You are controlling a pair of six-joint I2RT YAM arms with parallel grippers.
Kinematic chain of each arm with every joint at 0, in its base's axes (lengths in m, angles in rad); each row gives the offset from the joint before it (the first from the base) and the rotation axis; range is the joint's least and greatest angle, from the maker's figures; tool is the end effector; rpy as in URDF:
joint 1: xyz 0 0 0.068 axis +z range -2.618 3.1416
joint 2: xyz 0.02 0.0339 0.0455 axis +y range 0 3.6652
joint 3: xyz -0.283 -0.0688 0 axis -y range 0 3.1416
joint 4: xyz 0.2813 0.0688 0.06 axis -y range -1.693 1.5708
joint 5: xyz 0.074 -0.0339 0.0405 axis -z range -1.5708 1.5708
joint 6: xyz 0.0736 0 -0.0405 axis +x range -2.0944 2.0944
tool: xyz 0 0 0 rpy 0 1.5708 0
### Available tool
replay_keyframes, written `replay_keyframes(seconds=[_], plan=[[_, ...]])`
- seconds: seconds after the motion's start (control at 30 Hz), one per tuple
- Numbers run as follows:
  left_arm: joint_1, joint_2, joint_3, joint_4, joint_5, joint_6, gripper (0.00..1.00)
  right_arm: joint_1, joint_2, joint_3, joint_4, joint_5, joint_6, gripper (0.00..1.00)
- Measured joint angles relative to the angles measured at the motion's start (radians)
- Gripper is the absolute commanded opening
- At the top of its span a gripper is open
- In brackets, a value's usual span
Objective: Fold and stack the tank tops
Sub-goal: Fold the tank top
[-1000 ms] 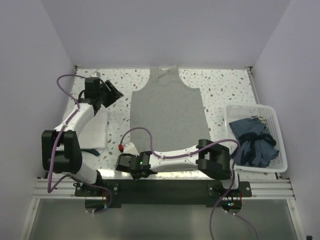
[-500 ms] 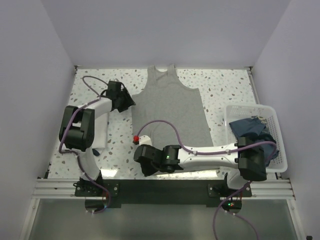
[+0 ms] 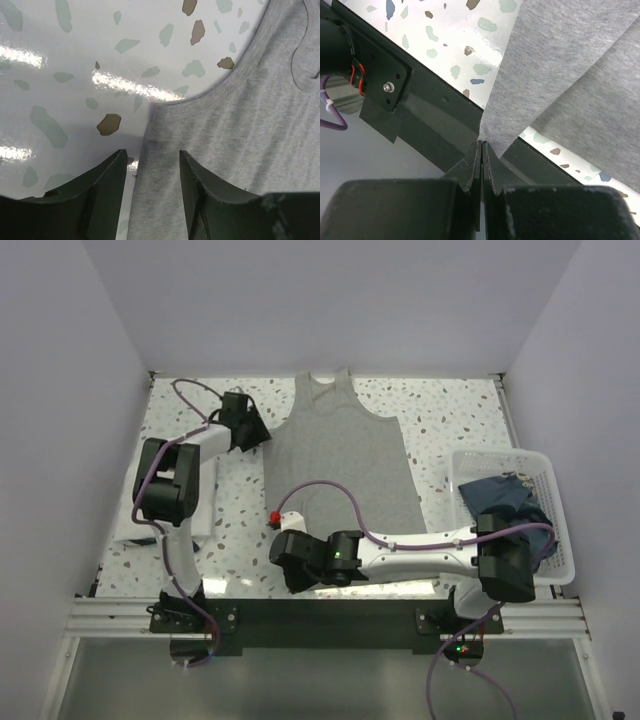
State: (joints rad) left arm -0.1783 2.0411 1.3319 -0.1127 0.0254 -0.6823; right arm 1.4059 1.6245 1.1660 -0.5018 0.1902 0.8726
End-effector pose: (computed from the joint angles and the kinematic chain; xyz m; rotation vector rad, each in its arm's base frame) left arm 0.4930 -0.0907 0.1200 -0.5959 2.3632 -0.4277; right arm 0.0790 0.3902 0.2055 -0.6199 2.5711 0.6511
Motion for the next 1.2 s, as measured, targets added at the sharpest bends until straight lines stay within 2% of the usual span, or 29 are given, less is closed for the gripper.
replay_keyframes(seconds=[0.43, 0.53, 0.57, 0.63, 0.67, 0.77, 0.9, 1.2], plan=[[-0.013, 0.053, 0.053, 0.030, -0.038, 0.045, 0.35, 0.000, -0.046, -0.024, -0.002, 0.000, 0.018, 0.00], [-0.014, 0.060, 0.054, 0.045, -0.040, 0.050, 0.27, 0.000, -0.046, -0.030, -0.002, 0.000, 0.022, 0.00], [-0.014, 0.061, 0.054, 0.048, -0.041, 0.051, 0.20, 0.000, -0.046, -0.030, -0.001, 0.000, 0.024, 0.00], [-0.014, 0.064, 0.054, 0.051, -0.042, 0.051, 0.15, 0.000, -0.046, -0.030, 0.001, 0.000, 0.026, 0.00], [-0.014, 0.065, 0.054, 0.053, -0.042, 0.051, 0.08, 0.000, -0.046, -0.030, 0.002, 0.000, 0.026, 0.00], [-0.014, 0.066, 0.053, 0.053, -0.048, 0.055, 0.00, 0.000, -0.044, -0.030, 0.008, 0.000, 0.028, 0.00], [-0.014, 0.064, 0.053, 0.055, -0.066, 0.054, 0.00, 0.000, -0.002, -0.021, 0.042, -0.004, 0.028, 0.00], [0.031, 0.033, 0.054, 0.032, -0.119, 0.050, 0.00, 0.001, 0.238, 0.107, 0.156, -0.082, 0.024, 0.00]])
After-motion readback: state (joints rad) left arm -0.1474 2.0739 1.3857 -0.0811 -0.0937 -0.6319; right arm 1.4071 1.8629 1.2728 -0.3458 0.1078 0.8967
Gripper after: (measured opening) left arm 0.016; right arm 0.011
